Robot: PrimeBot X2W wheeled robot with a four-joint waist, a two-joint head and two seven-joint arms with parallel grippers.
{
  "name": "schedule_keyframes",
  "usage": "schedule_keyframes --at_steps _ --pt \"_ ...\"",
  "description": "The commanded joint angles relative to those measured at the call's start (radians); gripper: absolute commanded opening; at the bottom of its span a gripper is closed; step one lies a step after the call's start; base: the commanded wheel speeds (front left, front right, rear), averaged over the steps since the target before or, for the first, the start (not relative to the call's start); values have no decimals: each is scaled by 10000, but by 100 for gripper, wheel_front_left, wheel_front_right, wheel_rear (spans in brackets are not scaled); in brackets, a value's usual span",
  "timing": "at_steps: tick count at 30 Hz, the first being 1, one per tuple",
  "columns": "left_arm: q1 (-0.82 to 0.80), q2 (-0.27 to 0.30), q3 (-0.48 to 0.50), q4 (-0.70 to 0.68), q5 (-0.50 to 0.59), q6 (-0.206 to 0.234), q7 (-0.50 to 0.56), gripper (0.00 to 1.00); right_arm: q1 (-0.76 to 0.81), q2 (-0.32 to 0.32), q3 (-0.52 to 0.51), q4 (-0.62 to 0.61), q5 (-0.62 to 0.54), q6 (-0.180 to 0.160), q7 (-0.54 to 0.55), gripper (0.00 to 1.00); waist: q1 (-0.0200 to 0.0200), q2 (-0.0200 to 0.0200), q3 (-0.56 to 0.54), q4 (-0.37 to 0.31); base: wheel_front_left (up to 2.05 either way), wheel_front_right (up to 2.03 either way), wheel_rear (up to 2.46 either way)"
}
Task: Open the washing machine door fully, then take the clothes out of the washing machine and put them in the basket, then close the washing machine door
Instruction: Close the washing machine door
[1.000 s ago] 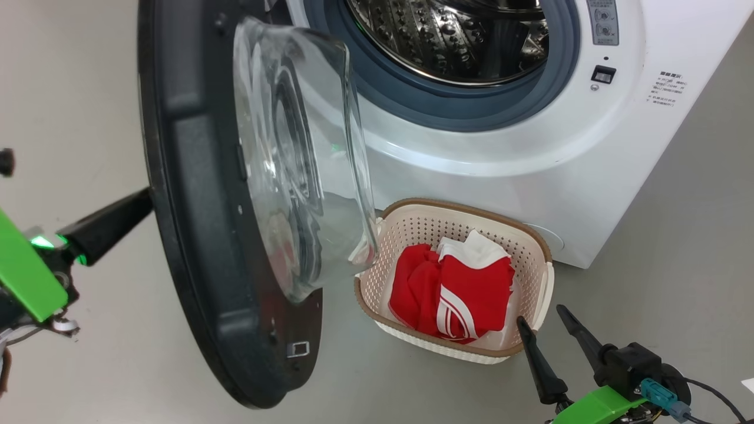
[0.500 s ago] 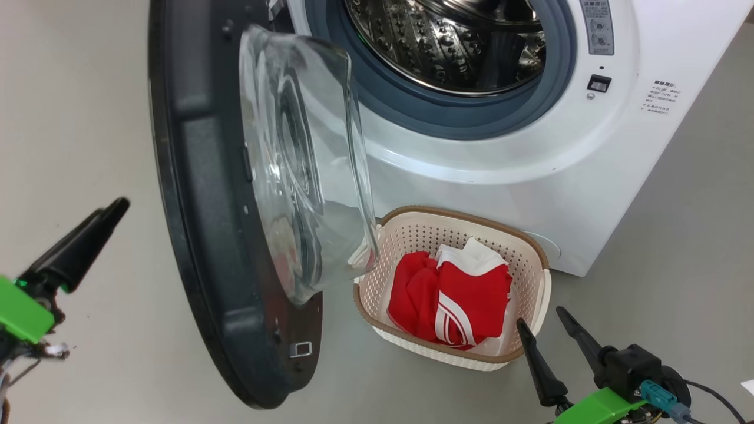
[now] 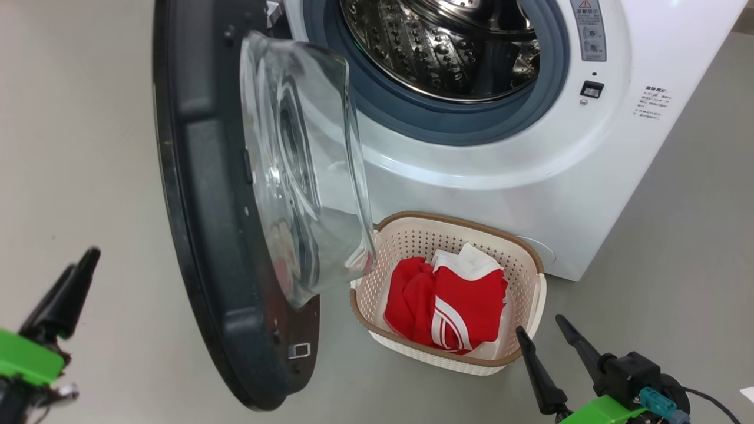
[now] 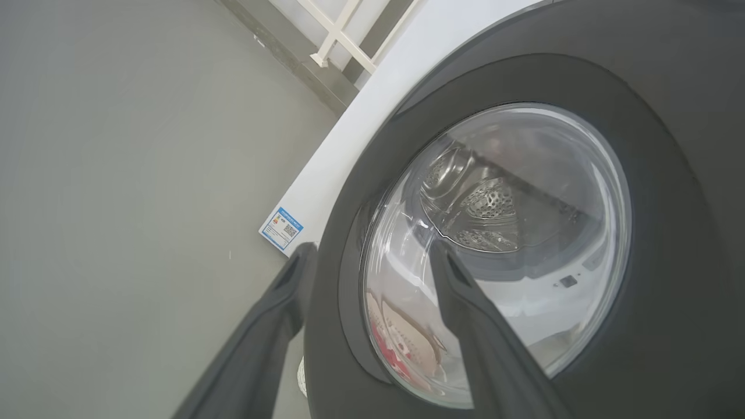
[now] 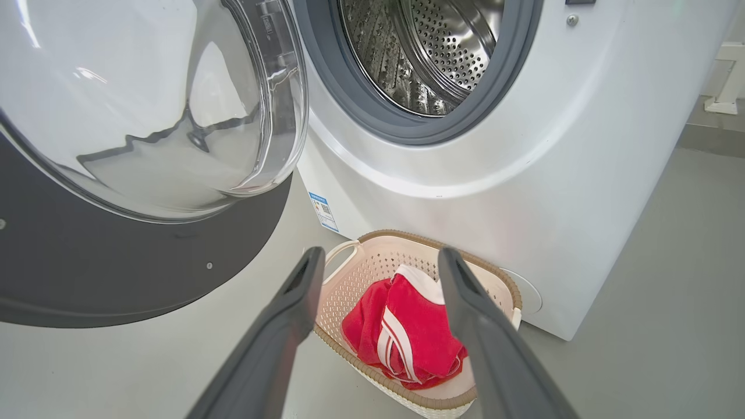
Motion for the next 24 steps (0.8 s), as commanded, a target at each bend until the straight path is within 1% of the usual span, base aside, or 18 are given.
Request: schedule_keyframes --at_steps 1,7,9,16,20,23,24 --pt "-100 460 361 23 30 -69 -257 100 -48 8 260 -240 99 48 -65 100 1 0 -8 -22 0 0 0" --pt "241 78 123 627 -148 -69 -1192 100 -72 9 253 -240 96 48 -65 100 1 0 38 -62 0 0 0" --pt "343 67 -40 784 -11 -69 -1501 100 -81 9 255 -231 85 48 -65 100 1 0 49 -68 0 0 0" --pt "617 -242 -697 1251 258 -69 -2482 100 -117 9 288 -206 97 48 -65 100 1 0 59 -119 0 0 0" --pt "615 -374 -982 1608 720 -69 -2865 100 -126 9 302 -201 102 48 -65 100 1 0 64 -146 0 0 0" --pt "582 -468 -979 1844 1307 -69 -2966 100 -130 9 303 -205 103 48 -65 100 1 0 76 -161 0 0 0" --pt "533 -510 -793 1923 1666 -69 -2972 100 -132 9 293 -208 102 48 -65 100 1 0 84 -158 0 0 0"
